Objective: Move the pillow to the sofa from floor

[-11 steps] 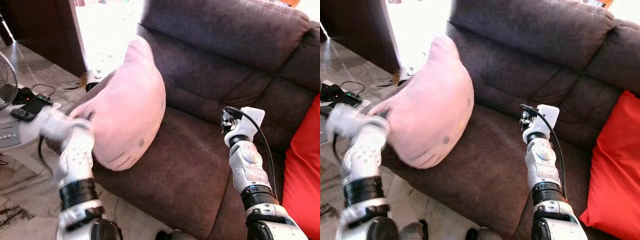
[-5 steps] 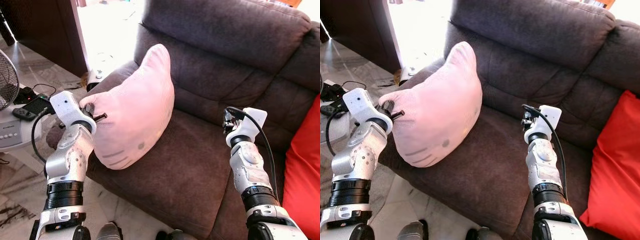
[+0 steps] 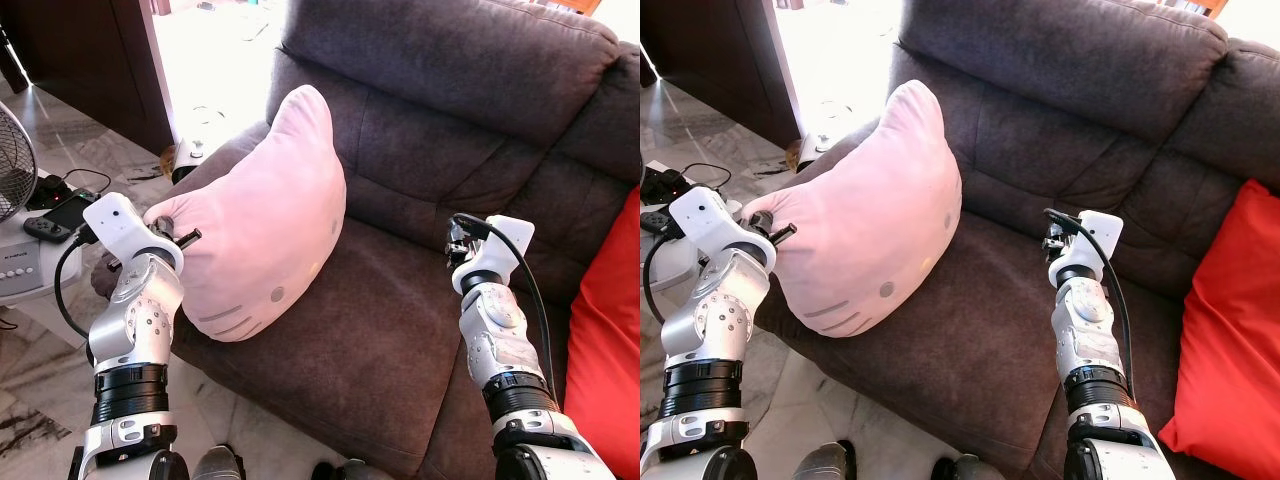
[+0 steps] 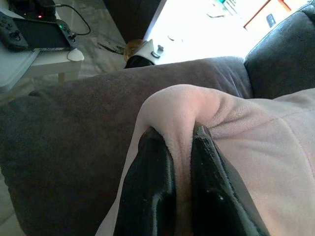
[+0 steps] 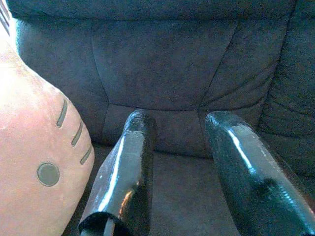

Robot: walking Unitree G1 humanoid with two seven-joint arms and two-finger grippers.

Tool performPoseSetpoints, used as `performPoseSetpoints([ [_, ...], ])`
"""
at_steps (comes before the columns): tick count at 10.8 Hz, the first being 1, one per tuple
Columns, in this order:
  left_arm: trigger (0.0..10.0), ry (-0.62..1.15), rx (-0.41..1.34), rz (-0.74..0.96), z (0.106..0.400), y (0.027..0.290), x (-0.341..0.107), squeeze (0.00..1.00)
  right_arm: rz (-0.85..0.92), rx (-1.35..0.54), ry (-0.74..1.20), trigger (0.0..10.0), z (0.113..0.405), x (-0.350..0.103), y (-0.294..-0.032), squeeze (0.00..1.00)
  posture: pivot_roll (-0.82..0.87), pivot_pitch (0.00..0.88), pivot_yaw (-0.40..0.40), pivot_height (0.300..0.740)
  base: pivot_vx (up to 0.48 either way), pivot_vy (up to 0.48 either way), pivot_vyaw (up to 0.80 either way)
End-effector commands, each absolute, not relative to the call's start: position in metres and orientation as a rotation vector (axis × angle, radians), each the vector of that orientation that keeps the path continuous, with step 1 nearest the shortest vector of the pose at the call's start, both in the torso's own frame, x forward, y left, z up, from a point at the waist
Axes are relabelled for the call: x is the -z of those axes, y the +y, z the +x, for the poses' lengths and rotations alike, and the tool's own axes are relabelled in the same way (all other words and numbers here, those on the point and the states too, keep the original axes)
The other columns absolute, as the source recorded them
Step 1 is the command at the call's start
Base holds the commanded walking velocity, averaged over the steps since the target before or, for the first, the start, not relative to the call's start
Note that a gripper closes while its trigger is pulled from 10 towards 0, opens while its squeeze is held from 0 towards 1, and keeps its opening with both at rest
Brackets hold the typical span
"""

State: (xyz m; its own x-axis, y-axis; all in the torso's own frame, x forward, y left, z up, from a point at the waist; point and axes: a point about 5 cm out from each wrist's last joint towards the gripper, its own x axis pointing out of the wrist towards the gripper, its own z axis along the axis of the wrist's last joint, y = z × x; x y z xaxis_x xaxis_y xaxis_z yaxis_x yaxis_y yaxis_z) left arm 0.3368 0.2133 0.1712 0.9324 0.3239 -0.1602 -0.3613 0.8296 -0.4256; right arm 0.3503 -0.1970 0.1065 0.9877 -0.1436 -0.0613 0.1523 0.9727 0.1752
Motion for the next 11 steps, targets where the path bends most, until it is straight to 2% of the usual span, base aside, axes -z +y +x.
performPoseSetpoints([
  [1, 10.0, 0.051, -0.398, -0.466, 0.334, 0.219, -0.174, 0.00, 0.186, 0.165, 0.053, 10.0, 0.350, -0.106, -0.201, 0.00, 0.16, 0.112, -0.121, 0.740, 0.000, 0.000, 0.00],
  [2, 10.0, 0.040, -0.400, -0.470, 0.335, 0.217, -0.176, 0.30, 0.188, 0.167, 0.057, 10.0, 0.349, -0.105, -0.202, 0.00, 0.16, 0.110, -0.120, 0.740, 0.000, 0.000, 0.00],
  [3, 10.0, 0.038, -0.399, -0.477, 0.336, 0.215, -0.177, 1.00, 0.188, 0.169, 0.057, 10.0, 0.349, -0.104, -0.202, 0.00, 0.16, 0.111, -0.119, 0.740, 0.000, 0.000, 0.00],
  [8, 10.0, -0.006, -0.422, -0.487, 0.335, 0.218, -0.185, 1.00, 0.188, 0.172, 0.055, 10.0, 0.349, -0.105, -0.203, 0.00, 0.16, 0.106, -0.120, 0.740, 0.000, 0.000, 0.00],
  [11, 10.0, -0.141, -0.408, -0.340, 0.336, 0.221, -0.215, 1.00, 0.189, 0.172, 0.054, 10.0, 0.350, -0.105, -0.203, 0.00, 0.16, 0.100, -0.124, 0.740, 0.000, 0.000, 0.00],
])
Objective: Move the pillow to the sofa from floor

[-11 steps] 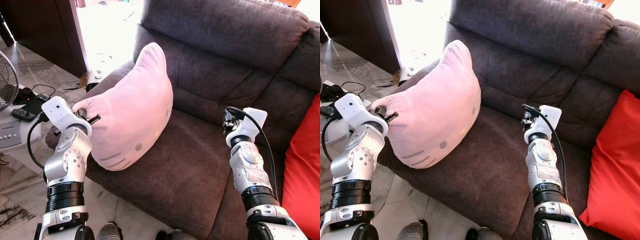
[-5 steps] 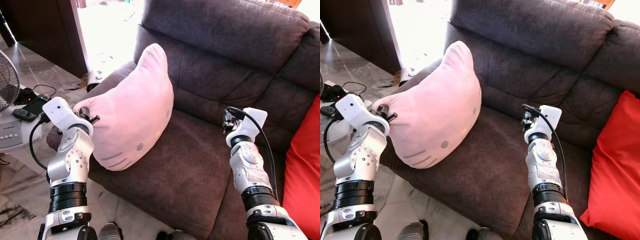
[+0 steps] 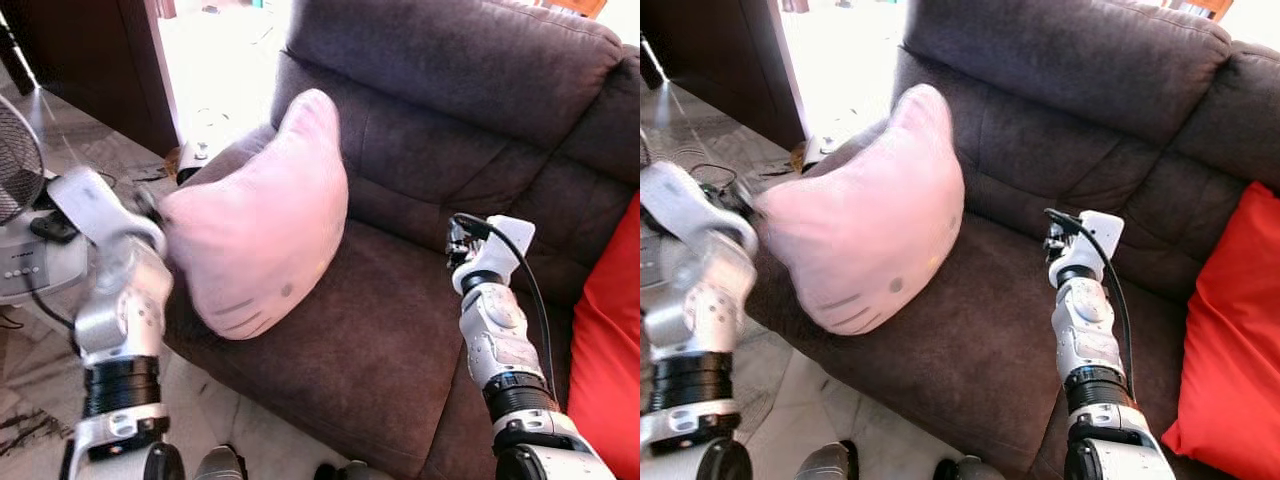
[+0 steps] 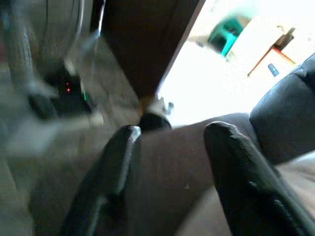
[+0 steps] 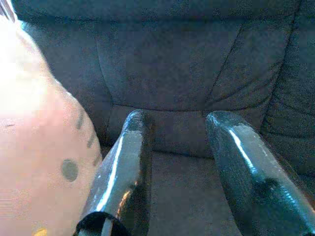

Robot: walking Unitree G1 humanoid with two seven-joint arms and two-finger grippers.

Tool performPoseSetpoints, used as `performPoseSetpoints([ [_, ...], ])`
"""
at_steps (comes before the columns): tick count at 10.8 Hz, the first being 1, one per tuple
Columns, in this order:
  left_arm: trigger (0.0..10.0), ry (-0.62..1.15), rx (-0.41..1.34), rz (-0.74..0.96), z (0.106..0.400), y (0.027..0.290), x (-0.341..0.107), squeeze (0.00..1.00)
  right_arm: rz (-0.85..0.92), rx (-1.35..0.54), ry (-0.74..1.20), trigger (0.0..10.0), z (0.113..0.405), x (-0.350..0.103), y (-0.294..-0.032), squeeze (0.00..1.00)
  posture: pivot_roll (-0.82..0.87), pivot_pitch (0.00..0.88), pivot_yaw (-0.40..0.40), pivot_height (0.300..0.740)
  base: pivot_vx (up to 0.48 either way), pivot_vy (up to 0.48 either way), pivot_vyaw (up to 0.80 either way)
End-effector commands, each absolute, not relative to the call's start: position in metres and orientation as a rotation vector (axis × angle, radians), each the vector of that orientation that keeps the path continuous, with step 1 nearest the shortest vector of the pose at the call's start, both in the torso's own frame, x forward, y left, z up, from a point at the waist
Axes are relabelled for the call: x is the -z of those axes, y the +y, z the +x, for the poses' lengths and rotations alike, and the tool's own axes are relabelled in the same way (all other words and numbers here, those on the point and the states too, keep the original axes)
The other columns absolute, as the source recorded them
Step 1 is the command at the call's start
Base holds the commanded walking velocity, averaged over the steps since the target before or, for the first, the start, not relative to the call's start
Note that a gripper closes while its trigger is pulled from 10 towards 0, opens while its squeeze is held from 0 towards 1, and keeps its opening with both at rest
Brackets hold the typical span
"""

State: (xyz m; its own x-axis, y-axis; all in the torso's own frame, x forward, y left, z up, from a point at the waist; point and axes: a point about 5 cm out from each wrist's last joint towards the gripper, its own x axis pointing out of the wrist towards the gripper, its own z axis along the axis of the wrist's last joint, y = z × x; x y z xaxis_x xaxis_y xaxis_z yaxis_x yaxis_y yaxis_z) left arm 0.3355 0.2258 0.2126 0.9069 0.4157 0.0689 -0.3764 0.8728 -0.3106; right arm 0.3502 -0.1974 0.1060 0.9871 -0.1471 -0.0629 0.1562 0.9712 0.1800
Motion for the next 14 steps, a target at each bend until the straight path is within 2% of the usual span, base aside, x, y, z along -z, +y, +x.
performPoseSetpoints([
  [1, 10.0, -0.196, -0.389, -0.225, 0.335, 0.221, -0.225, 1.00, 0.191, 0.170, 0.050, 10.0, 0.350, -0.105, -0.202, 0.00, 0.16, 0.098, -0.124, 0.740, 0.000, 0.000, 0.00],
  [4, 10.0, -0.272, -0.329, 0.054, 0.332, 0.209, -0.232, 1.00, 0.189, 0.161, 0.044, 10.0, 0.350, -0.106, -0.200, 0.00, 0.15, 0.080, -0.122, 0.740, 0.000, 0.000, 0.00],
  [5, 10.0, -0.267, -0.325, 0.102, 0.331, 0.207, -0.229, 0.00, 0.188, 0.159, 0.041, 10.0, 0.350, -0.106, -0.200, 0.00, 0.15, 0.075, -0.122, 0.740, 0.000, 0.000, 0.00],
  [7, 10.0, -0.340, -0.243, 0.209, 0.328, 0.197, -0.229, 0.00, 0.197, 0.154, -0.027, 10.0, 0.351, -0.116, -0.200, 0.00, 0.15, 0.066, -0.121, 0.740, 0.000, 0.000, 0.00],
  [10, 10.0, -0.486, -0.161, 0.344, 0.315, 0.178, -0.229, 0.00, -0.013, 0.080, -0.305, 10.0, 0.337, -0.154, -0.191, 0.00, 0.14, 0.061, -0.105, 0.740, 0.000, 0.000, 0.00],
  [11, 10.0, -0.525, -0.109, 0.379, 0.311, 0.166, -0.233, 0.00, -0.003, 0.087, -0.344, 10.0, 0.332, -0.161, -0.190, 0.00, 0.14, 0.059, -0.100, 0.740, 0.000, 0.000, 0.00],
  [13, 10.0, -0.568, 0.125, 0.479, 0.302, 0.133, -0.223, 0.00, 0.020, 0.102, -0.349, 10.0, 0.322, -0.156, -0.187, 0.00, 0.13, 0.055, -0.082, 0.740, 0.000, 0.000, 0.00],
  [14, 10.0, -0.549, 0.177, 0.531, 0.299, 0.125, -0.210, 0.00, 0.015, 0.082, -0.307, 10.0, 0.319, -0.145, -0.184, 0.00, 0.13, 0.053, -0.077, 0.740, 0.000, 0.000, 0.00],
])
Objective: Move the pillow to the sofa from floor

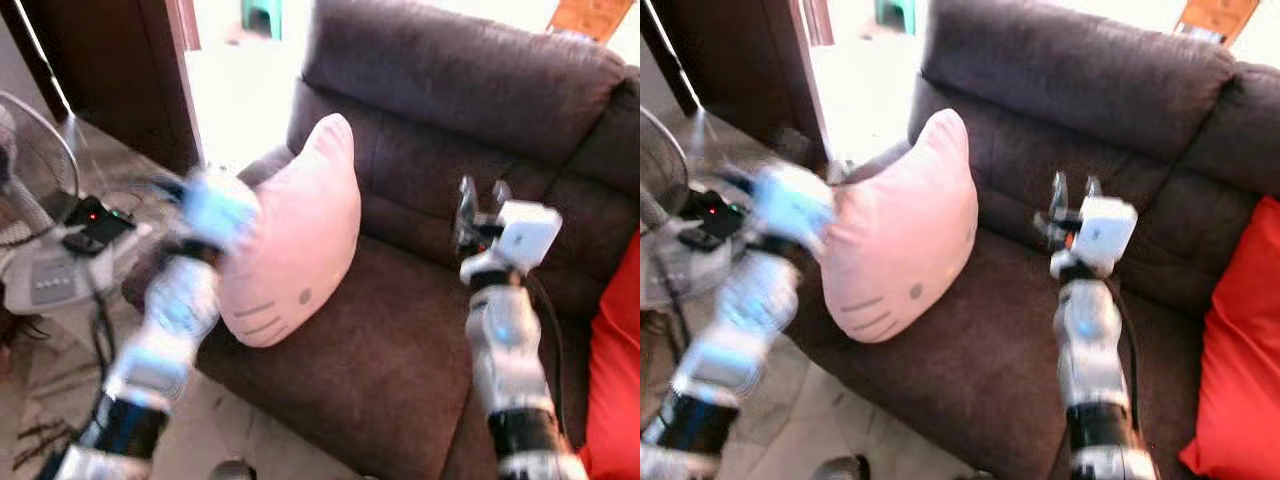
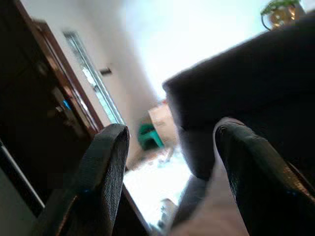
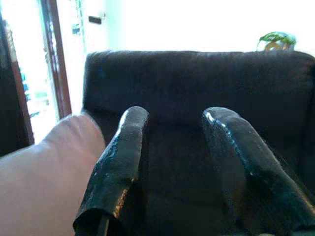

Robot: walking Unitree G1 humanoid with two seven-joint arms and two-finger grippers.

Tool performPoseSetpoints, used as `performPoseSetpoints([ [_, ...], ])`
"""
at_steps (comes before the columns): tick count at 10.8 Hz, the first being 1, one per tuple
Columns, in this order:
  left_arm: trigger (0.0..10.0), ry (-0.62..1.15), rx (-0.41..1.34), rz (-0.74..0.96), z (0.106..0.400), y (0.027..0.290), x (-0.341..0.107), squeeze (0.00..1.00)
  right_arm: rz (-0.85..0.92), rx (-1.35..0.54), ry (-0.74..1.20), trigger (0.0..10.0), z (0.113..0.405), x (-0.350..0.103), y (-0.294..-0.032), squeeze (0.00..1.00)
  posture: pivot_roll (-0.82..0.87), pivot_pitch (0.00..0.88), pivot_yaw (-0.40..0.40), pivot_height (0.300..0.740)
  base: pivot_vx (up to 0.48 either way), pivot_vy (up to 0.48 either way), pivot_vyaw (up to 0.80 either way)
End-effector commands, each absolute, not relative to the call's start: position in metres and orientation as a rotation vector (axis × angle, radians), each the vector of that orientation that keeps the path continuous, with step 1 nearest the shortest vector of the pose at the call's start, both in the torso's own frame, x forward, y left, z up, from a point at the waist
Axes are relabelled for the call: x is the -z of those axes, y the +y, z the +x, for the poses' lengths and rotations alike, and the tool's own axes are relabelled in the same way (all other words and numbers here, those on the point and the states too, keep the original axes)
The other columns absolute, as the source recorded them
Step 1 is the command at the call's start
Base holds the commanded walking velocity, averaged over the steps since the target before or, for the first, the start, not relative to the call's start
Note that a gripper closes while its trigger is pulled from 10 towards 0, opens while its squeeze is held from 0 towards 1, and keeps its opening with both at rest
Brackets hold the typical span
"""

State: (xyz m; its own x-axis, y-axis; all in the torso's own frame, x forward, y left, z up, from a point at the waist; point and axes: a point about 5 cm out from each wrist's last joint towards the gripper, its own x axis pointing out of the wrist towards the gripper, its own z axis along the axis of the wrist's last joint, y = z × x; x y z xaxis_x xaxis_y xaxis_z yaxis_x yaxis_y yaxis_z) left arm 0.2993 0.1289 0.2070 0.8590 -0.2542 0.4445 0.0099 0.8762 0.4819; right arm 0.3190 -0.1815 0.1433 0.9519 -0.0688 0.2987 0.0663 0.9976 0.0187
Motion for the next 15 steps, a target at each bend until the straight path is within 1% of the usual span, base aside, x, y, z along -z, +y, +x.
performPoseSetpoints([
  [1, 10.0, -0.514, 0.145, 0.476, 0.297, 0.128, -0.203, 0.00, 0.002, 0.068, -0.265, 10.0, 0.317, -0.134, -0.184, 0.00, 0.12, 0.055, -0.071, 0.740, 0.000, 0.000, 0.00],
  [2, 10.0, -0.492, 0.153, 0.526, 0.291, 0.130, -0.188, 0.00, -0.014, 0.091, -0.229, 10.0, 0.312, -0.126, -0.192, 0.00, 0.12, 0.054, -0.071, 0.740, 0.000, 0.000, 0.00],
  [3, 10.0, -0.438, 0.118, 0.491, 0.286, 0.137, -0.174, 0.00, -0.022, 0.106, -0.196, 10.0, 0.307, -0.118, -0.198, 0.00, 0.11, 0.054, -0.070, 0.740, 0.000, 0.000, 0.00],
  [4, 10.0, -0.388, 0.110, 0.496, 0.278, 0.143, -0.160, 0.00, -0.037, 0.123, -0.154, 10.0, 0.297, -0.105, -0.204, 0.00, 0.12, 0.055, -0.072, 0.740, 0.000, 0.000, 0.00],
  [5, 10.0, -0.372, 0.103, 0.515, 0.273, 0.147, -0.156, 0.00, -0.039, 0.135, -0.123, 10.0, 0.291, -0.097, -0.207, 0.00, 0.12, 0.055, -0.070, 0.740, 0.000, 0.000, 0.00],
  [7, 10.0, -0.303, -0.061, 0.500, 0.255, 0.176, -0.143, 0.00, -0.057, 0.151, 0.005, 10.0, 0.274, -0.061, -0.211, 0.00, 0.12, 0.051, -0.062, 0.740, 0.000, 0.000, 0.00],
  [8, 10.0, -0.257, -0.107, 0.486, 0.249, 0.185, -0.132, 0.00, -0.059, 0.152, 0.058, 10.0, 0.269, -0.048, -0.212, 0.00, 0.13, 0.043, -0.062, 0.740, 0.000, 0.000, 0.00],
  [9, 10.0, -0.148, -0.187, 0.435, 0.242, 0.200, -0.110, 0.00, -0.056, 0.149, 0.151, 10.0, 0.260, -0.028, -0.213, 0.00, 0.12, 0.031, -0.058, 0.740, 0.000, 0.000, 0.00],
  [10, 10.0, -0.050, -0.227, 0.442, 0.236, 0.216, -0.088, 0.00, -0.051, 0.146, 0.228, 10.0, 0.252, -0.012, -0.214, 0.00, 0.12, 0.025, -0.057, 0.740, 0.000, 0.000, 0.00],
  [11, 10.0, 0.119, -0.289, 0.408, 0.227, 0.238, -0.055, 0.00, -0.049, 0.158, 0.304, 10.0, 0.246, 0.004, -0.217, 0.00, 0.12, 0.008, -0.055, 0.740, 0.000, 0.000, 0.00],
  [12, 10.0, 0.278, -0.271, 0.367, 0.221, 0.246, -0.027, 0.00, -0.035, 0.158, 0.350, 10.0, 0.243, 0.012, -0.217, 0.00, 0.12, 0.000, -0.056, 0.740, 0.000, 0.000, 0.00],
  [13, 10.0, 0.408, -0.232, 0.342, 0.214, 0.247, -0.001, 0.00, -0.017, 0.141, 0.416, 10.0, 0.240, 0.021, -0.215, 0.00, 0.11, 0.000, -0.058, 0.740, 0.000, 0.000, 0.00],
  [14, 10.0, 0.540, -0.188, 0.332, 0.205, 0.244, 0.024, 0.00, -0.014, 0.075, 0.512, 10.0, 0.234, 0.035, -0.207, 0.00, 0.11, 0.000, -0.061, 0.740, 0.000, 0.000, 0.00],
  [15, 10.0, 0.600, -0.156, 0.305, 0.202, 0.239, 0.037, 0.00, -0.035, 0.042, 0.574, 10.0, 0.228, 0.043, -0.203, 0.00, 0.11, 0.000, -0.065, 0.740, 0.000, 0.000, 0.00],
])
